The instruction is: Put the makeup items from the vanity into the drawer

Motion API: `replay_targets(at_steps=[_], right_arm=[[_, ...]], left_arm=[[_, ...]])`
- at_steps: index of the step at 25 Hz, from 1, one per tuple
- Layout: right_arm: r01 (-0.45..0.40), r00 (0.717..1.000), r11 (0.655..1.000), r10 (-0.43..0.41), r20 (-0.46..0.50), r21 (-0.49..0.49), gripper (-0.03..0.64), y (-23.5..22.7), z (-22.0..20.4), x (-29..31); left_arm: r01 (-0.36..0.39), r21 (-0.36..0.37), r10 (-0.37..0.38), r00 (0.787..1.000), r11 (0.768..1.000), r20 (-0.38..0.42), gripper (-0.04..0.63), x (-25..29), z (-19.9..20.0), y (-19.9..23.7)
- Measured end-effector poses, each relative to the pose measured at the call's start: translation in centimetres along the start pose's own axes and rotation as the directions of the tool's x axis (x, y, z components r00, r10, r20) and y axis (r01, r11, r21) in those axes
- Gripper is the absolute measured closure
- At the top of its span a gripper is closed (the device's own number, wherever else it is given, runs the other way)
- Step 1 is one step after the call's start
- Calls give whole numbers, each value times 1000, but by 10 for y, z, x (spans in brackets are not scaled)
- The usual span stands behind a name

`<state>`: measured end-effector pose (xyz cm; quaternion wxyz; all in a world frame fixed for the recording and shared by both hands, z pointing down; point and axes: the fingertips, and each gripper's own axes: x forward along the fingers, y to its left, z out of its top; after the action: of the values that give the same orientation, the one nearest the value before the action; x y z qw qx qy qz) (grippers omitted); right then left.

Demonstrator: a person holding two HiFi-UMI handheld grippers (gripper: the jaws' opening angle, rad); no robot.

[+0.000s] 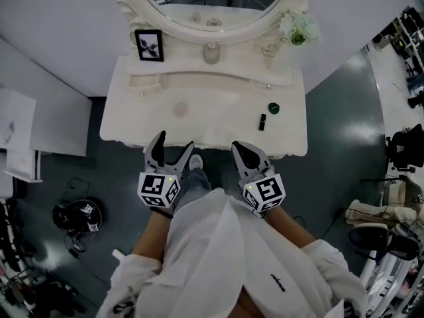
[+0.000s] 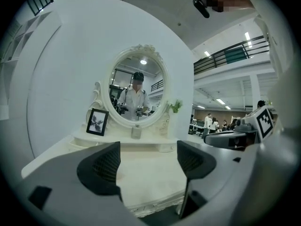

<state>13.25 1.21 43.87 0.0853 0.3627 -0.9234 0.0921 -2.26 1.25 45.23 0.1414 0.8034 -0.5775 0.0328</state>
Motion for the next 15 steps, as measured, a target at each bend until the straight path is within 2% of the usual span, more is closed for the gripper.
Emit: replay_targets(at_steps=[8, 11, 15], right_arm=[[44, 998, 999, -44, -39, 8, 598, -18, 0, 81], [70, 996, 997, -69, -65, 15, 598, -25, -3, 108], [77, 990, 996, -73, -119, 34, 598, -29, -13, 144]], left_arm=[[-8, 3, 8, 994, 1000, -105, 232, 66, -17, 55], [-12, -9, 10, 986, 1000, -165, 232, 86, -29, 71], [24, -18, -27, 972, 1000, -232, 232, 108, -44, 83]])
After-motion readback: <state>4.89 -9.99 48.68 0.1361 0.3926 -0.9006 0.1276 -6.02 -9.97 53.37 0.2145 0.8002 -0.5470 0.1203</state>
